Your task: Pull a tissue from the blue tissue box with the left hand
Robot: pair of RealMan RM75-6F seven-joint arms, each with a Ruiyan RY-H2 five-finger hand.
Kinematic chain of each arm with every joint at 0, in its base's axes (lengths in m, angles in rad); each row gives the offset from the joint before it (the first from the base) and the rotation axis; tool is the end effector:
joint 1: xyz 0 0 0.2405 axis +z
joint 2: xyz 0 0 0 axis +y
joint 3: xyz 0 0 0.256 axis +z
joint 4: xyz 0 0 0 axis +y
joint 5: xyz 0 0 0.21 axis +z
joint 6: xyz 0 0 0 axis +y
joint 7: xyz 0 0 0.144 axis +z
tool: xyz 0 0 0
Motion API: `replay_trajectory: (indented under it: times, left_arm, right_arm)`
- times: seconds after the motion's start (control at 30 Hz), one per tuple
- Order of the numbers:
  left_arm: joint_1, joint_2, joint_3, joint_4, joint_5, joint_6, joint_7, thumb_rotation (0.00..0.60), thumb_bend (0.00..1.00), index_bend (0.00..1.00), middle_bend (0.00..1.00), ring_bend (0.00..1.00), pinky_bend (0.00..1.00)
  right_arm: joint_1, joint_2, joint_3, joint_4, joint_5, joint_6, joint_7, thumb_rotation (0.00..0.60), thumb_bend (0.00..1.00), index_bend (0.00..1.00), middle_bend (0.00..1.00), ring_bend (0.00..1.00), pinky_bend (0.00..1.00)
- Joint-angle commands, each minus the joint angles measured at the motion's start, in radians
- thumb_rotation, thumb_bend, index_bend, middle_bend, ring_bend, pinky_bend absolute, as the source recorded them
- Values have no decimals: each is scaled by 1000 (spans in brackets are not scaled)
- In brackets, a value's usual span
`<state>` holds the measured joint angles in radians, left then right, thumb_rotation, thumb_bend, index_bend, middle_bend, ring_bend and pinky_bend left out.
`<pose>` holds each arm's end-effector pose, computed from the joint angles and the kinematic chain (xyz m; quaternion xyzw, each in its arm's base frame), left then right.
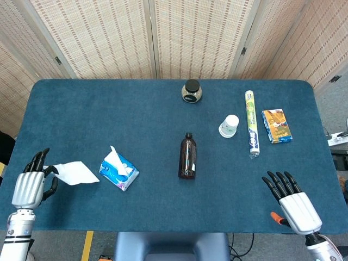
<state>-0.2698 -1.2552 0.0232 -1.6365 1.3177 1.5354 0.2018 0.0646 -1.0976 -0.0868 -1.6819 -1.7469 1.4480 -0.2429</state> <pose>-0.2846 0.2180 0.1174 -0.5985 -0.3723 -0.3798 0.5991 -0.2819 -0.1393 0.1253 0.7245 -0.3173 0.3255 0.5181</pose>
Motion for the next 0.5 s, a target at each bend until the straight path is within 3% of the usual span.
replay_trajectory:
  times: [0.03,0.13,0.3,0.5]
  left_arm:
    - [30,-35,16,37,29,15,-24,600,501,438,26,37,223]
    - [54,-45,21,46,55,34,-40,600,405,234,1,2,175]
    - [80,-51,25,58,95,69,-68,600,319,23,0,0,131]
    - [135,-37,23,66,163,157,-81,600,311,0,0,0,115]
  right_arm:
    - [0,1,2,-1,3,0,0,600,26,0,0,0,0]
    - [0,2,5,-4,7,2,1,600,26,0,0,0,0]
    - [-1,4,8,-7,9,7,4,600,26,0,0,0,0]
    - [-1,2,17,-5,24,7,-3,600,26,0,0,0,0]
